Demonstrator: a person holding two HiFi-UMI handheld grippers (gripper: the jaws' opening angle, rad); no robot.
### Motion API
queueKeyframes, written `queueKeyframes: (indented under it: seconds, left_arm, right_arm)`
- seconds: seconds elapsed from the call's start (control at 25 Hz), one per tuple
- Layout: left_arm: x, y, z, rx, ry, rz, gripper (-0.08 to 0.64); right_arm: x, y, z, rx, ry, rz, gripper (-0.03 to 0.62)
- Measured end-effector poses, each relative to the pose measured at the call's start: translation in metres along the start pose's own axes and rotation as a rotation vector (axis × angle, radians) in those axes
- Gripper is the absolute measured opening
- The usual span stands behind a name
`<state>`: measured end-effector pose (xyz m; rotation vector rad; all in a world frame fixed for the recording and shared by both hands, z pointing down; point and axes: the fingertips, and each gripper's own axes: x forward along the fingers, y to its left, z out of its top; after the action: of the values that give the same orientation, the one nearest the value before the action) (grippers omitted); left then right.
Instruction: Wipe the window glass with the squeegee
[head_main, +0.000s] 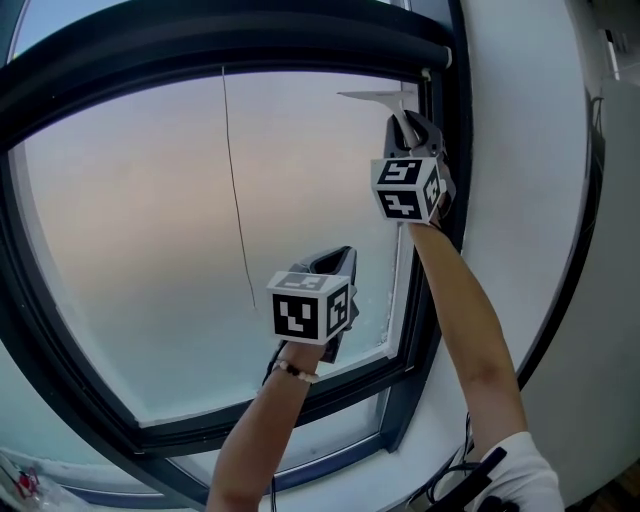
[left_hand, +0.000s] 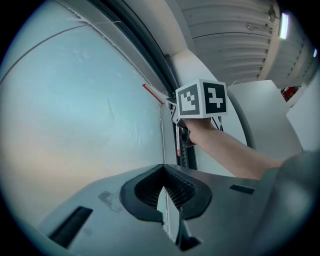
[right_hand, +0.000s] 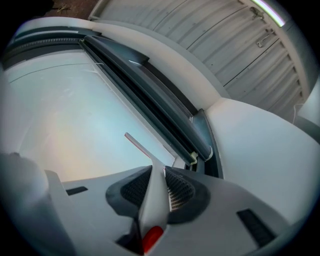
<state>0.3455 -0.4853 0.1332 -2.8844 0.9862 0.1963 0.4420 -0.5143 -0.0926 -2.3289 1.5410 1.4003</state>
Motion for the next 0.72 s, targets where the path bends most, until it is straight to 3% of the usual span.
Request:
queueKeyframes:
  seconds: [0.4, 0.72]
  left_arm:
    - [-0.002, 0.008, -0.014, -0.032, 0.015, 0.014, -0.002]
    - [-0.010, 0.008, -0.004, -0.010, -0.024, 0.042, -0.001]
  right_arm:
    - [-0.023, 0.018, -0.026, -0.017, 0.026, 0.015, 0.069]
    - [-0.058, 0.039, -0.057, -0.005, 0.064, 0.055, 0.069]
